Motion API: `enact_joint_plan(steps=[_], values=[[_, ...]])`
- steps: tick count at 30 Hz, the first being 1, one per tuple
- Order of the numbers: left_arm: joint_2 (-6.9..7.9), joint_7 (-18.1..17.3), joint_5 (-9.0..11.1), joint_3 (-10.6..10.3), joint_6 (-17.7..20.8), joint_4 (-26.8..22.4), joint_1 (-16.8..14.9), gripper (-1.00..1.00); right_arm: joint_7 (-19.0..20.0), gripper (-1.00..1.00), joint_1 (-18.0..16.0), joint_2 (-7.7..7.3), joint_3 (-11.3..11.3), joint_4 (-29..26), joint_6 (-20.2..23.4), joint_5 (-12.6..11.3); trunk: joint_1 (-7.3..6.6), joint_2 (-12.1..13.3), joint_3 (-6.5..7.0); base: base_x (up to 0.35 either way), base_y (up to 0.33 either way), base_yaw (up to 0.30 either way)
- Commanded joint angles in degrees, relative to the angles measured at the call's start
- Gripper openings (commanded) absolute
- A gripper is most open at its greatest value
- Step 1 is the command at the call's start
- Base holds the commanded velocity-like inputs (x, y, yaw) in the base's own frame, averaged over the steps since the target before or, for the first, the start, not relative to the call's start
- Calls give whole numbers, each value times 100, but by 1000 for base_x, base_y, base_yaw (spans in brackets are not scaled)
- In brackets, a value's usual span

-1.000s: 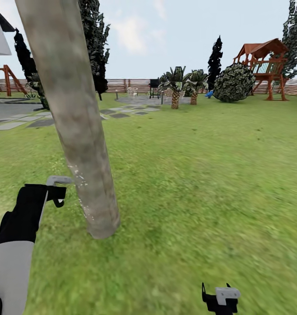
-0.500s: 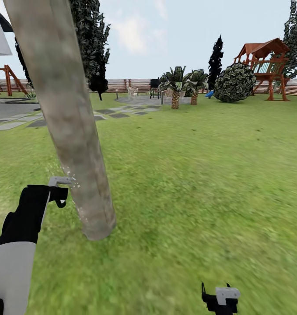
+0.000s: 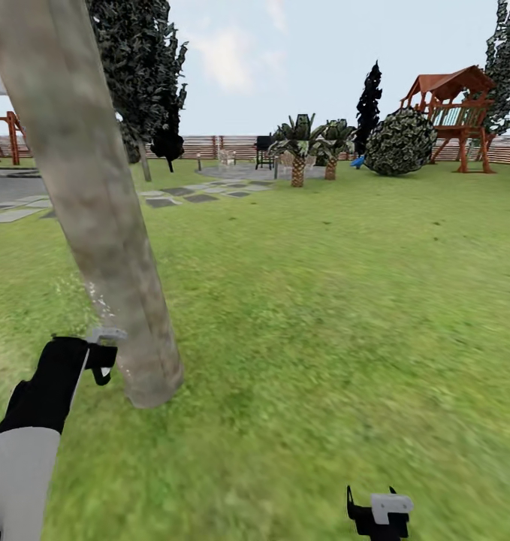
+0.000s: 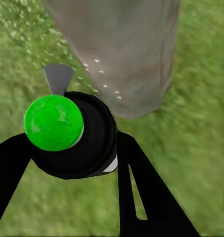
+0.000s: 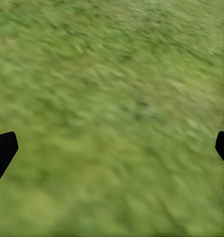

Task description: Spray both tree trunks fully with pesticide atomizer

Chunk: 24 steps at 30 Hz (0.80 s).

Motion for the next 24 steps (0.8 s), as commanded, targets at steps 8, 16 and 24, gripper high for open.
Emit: enact_joint_plan(steps=[8, 16, 24], values=[[242, -9, 6, 405, -524, 378, 225, -100, 0, 100, 0, 0, -3, 1, 9, 0, 0, 0, 1, 21, -273, 0], [166, -3, 10, 471, -1028, 802, 235, -100, 0, 100, 0, 1, 1, 1, 9, 0, 0, 0, 1, 95, -167, 0], [451, 503, 56, 554, -1883, 1471, 219, -100, 3, 100, 0, 0, 1, 1, 9, 0, 0, 0, 1, 2, -2, 0]])
